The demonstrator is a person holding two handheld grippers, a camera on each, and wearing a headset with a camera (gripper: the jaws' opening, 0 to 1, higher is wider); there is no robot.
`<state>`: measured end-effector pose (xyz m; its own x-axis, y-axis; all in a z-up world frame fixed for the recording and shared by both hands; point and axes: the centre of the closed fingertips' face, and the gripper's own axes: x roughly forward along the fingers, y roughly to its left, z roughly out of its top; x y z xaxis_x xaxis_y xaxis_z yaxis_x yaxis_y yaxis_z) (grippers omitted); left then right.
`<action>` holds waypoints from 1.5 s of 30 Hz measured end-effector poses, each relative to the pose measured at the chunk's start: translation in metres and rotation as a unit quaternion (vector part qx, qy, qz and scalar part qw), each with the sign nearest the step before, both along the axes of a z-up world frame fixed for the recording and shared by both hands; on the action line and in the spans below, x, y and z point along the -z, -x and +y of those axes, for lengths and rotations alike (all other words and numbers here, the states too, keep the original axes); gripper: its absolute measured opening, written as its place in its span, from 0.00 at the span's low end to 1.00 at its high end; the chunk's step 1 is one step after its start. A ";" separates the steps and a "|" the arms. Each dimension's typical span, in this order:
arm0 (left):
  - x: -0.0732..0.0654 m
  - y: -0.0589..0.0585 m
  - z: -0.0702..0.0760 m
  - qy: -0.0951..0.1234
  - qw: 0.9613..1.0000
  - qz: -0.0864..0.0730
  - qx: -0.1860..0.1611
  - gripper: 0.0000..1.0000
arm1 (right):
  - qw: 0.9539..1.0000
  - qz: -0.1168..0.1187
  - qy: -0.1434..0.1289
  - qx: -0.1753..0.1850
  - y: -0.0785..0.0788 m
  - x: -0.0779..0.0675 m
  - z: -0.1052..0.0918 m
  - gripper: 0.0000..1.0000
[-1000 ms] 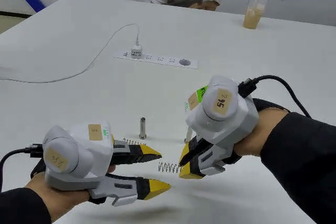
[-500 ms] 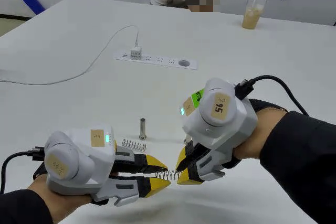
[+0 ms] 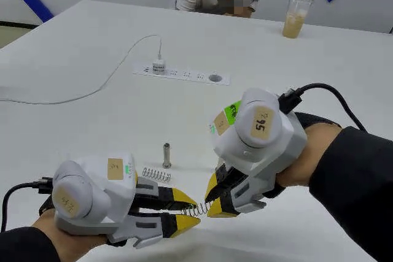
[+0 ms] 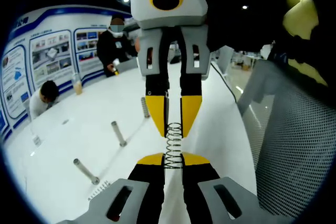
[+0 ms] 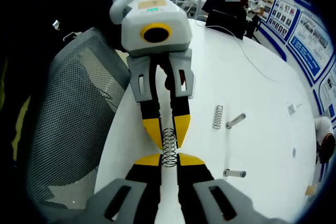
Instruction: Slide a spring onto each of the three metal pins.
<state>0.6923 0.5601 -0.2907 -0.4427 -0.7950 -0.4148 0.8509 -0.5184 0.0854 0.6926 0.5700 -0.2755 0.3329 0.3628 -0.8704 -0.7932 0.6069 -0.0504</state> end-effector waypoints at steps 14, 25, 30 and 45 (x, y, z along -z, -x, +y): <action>-0.001 0.002 -0.001 0.001 1.000 -0.004 0.001 0.11 | 0.999 -0.030 -0.008 -0.012 -0.012 -0.019 0.020 0.12; -0.003 0.001 -0.002 0.007 1.000 -0.002 -0.002 0.11 | 1.000 -0.026 -0.014 0.004 -0.015 -0.018 0.018 0.15; -0.002 0.000 -0.002 0.009 1.000 0.000 -0.003 0.11 | 1.000 -0.021 -0.016 0.007 -0.014 -0.014 0.018 0.15; -0.007 0.002 -0.003 0.021 1.000 0.007 -0.006 0.11 | 1.000 -0.020 -0.018 0.009 -0.015 -0.008 0.018 0.12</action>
